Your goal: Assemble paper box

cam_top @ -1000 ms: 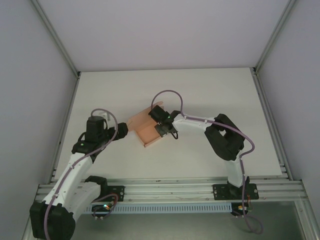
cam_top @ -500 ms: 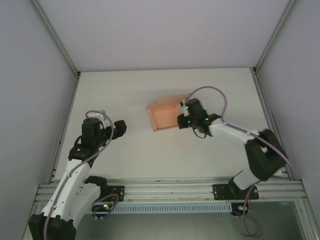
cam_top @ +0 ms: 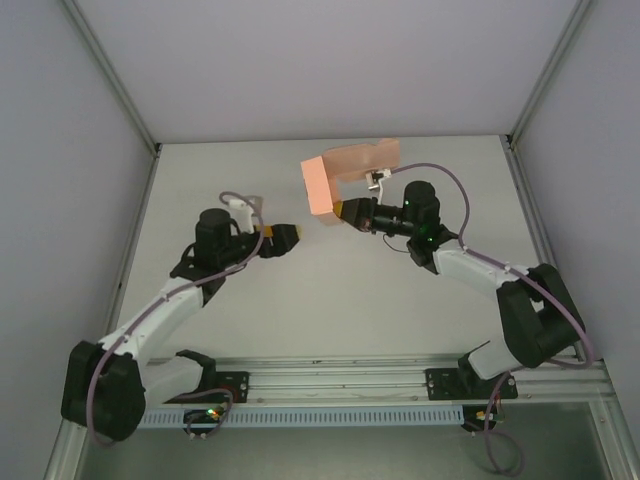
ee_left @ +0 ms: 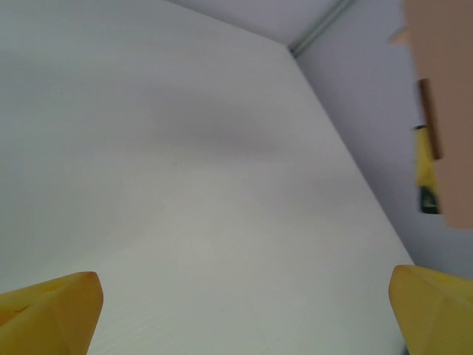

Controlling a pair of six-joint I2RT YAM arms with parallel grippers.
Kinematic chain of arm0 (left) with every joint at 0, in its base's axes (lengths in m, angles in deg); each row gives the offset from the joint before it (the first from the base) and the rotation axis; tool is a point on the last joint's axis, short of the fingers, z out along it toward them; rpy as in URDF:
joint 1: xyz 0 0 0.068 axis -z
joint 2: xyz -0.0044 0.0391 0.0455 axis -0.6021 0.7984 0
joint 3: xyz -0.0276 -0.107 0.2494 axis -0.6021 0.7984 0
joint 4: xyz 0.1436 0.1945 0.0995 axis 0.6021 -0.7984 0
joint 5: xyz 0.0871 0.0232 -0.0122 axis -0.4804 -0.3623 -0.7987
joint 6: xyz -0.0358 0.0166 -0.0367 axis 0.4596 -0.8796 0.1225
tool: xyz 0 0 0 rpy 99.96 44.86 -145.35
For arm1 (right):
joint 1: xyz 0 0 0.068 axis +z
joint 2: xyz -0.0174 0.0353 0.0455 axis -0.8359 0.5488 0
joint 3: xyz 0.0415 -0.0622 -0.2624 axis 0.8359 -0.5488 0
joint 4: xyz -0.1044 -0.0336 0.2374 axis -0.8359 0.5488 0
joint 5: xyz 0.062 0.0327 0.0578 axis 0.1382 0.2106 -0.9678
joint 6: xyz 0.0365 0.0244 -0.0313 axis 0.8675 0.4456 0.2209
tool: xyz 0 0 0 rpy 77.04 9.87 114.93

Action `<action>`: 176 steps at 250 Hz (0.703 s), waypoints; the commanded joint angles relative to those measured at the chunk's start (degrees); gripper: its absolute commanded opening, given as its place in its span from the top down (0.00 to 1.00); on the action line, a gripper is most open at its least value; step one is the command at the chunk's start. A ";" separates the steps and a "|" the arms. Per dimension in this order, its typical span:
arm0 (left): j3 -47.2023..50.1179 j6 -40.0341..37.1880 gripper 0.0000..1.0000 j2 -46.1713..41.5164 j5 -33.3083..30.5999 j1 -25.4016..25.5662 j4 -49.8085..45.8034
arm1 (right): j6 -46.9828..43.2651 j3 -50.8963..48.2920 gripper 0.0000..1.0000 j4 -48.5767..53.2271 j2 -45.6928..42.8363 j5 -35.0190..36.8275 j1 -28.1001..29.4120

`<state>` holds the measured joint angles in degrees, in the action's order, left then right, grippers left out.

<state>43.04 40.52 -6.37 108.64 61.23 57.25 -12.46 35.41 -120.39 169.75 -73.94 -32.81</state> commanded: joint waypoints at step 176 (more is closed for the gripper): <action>-14.15 -11.93 0.00 8.43 4.73 9.38 0.51 | -27.86 14.07 1.00 37.67 3.34 2.29 12.94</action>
<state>34.47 33.13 1.52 108.31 64.97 53.63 -32.37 47.57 -91.58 171.97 -66.70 -27.74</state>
